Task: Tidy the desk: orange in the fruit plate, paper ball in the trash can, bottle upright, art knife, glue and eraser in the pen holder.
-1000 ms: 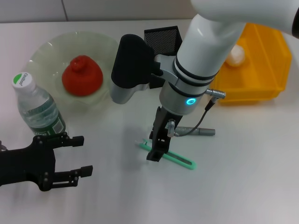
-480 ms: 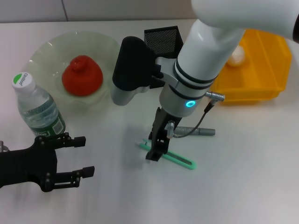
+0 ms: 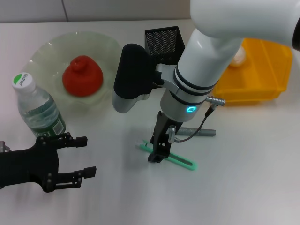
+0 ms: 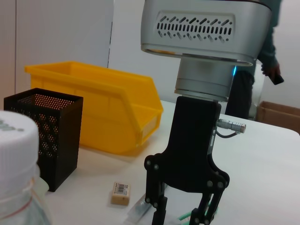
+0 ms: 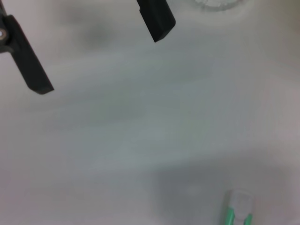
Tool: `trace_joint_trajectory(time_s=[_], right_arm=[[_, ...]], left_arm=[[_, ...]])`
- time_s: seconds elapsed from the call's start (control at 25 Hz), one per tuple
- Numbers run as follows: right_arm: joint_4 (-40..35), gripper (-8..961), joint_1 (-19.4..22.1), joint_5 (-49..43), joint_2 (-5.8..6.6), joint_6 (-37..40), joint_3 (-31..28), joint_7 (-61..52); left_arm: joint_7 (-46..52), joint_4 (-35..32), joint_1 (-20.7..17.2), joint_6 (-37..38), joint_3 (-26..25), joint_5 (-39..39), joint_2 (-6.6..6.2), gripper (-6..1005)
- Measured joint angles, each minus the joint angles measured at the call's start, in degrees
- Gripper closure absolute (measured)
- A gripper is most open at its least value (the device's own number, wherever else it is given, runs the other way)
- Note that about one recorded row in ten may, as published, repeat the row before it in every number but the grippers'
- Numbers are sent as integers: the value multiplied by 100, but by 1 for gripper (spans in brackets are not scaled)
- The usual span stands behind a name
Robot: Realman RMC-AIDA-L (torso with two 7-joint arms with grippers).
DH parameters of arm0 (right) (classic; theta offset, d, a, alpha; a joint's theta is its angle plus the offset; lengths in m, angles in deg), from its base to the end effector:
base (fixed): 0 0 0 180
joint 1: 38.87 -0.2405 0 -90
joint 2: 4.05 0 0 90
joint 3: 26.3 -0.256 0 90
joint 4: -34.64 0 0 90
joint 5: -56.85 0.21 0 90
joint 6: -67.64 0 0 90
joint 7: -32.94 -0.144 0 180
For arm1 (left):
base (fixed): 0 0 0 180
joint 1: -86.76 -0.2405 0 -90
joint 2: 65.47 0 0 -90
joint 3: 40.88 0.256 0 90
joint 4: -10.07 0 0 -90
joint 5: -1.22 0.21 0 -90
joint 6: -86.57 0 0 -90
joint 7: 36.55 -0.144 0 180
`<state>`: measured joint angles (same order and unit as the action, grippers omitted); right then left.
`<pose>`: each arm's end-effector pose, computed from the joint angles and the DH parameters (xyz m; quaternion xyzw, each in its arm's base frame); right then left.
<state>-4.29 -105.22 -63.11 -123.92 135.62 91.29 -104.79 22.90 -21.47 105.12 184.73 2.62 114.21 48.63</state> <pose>0.1005 0.3479 -0.1448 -0.9606 0.0767 -0.2670 0.0061 -0.3253 0.2458 0.0099 -0.9559 -0.1511 -0.2293 0.1043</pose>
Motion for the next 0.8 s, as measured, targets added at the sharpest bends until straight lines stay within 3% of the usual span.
trace_joint_trajectory(time_s=[0.4, 0.8], right_arm=[[-1, 503, 4, 0, 0, -13, 1, 0], [7, 634, 44, -3, 0, -56, 0, 25]], left_arm=[[-4, 19, 36, -8, 0, -3, -3, 229], [11, 25, 44, -52, 0, -5, 5, 229]])
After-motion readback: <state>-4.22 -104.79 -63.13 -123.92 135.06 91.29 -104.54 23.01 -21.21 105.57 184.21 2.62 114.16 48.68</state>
